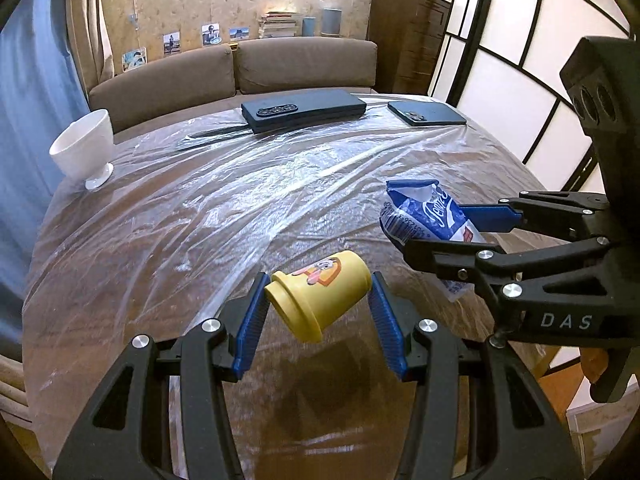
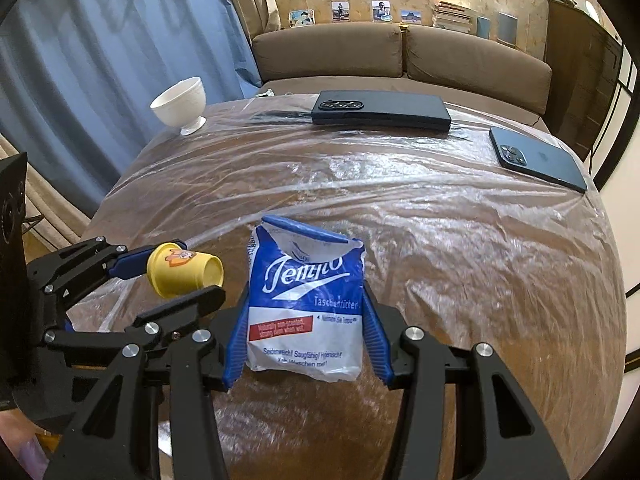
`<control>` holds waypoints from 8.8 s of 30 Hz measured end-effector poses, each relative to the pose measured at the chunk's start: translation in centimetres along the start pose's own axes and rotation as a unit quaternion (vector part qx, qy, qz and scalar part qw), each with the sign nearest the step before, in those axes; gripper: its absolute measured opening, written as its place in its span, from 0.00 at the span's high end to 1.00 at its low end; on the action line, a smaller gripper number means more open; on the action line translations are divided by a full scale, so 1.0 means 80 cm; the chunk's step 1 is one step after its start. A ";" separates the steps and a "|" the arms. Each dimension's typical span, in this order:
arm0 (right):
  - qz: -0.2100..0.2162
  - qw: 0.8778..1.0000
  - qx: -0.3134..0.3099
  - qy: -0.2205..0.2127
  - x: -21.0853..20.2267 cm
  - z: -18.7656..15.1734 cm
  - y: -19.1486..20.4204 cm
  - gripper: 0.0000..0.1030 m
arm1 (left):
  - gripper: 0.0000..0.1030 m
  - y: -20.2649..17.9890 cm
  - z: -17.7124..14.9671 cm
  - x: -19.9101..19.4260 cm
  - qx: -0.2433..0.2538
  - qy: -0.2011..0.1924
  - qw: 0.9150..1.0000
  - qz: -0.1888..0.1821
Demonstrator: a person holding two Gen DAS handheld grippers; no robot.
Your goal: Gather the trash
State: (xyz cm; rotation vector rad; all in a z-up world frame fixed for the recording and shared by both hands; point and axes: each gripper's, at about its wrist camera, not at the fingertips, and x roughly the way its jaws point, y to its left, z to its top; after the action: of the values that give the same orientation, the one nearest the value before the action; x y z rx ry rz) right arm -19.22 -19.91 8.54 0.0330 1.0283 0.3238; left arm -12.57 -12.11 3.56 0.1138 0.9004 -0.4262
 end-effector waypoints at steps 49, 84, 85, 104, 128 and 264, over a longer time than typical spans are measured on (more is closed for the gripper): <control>0.050 0.998 -0.012 0.037 -0.097 -0.152 0.073 0.53 | 0.50 -0.020 -0.140 -0.132 0.020 0.009 0.999 0.031; 0.041 0.989 -0.029 0.142 -0.029 -0.247 0.076 0.53 | 0.50 -0.057 -0.225 -0.060 0.041 0.123 0.992 0.000; 0.040 0.988 -0.028 0.144 -0.025 -0.249 0.075 0.53 | 0.50 -0.058 -0.225 -0.056 0.041 0.125 0.991 0.000; 0.032 0.985 -0.022 0.165 0.023 -0.256 0.064 0.53 | 0.50 -0.058 -0.236 -0.004 0.051 0.167 0.985 -0.002; 0.013 0.985 0.032 0.169 0.028 -0.260 0.040 0.08 | 0.09 -0.057 -0.233 0.017 0.058 0.190 0.980 0.001; -0.173 0.980 0.092 -0.026 0.053 0.042 -0.189 0.04 | 0.01 0.183 0.045 0.081 -0.113 0.032 0.985 0.127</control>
State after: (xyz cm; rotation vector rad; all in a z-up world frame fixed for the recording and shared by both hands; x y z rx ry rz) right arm -10.63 -32.71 4.06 0.0278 0.9895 -0.0899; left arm -0.46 -1.80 -0.44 0.0330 0.9775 -0.0828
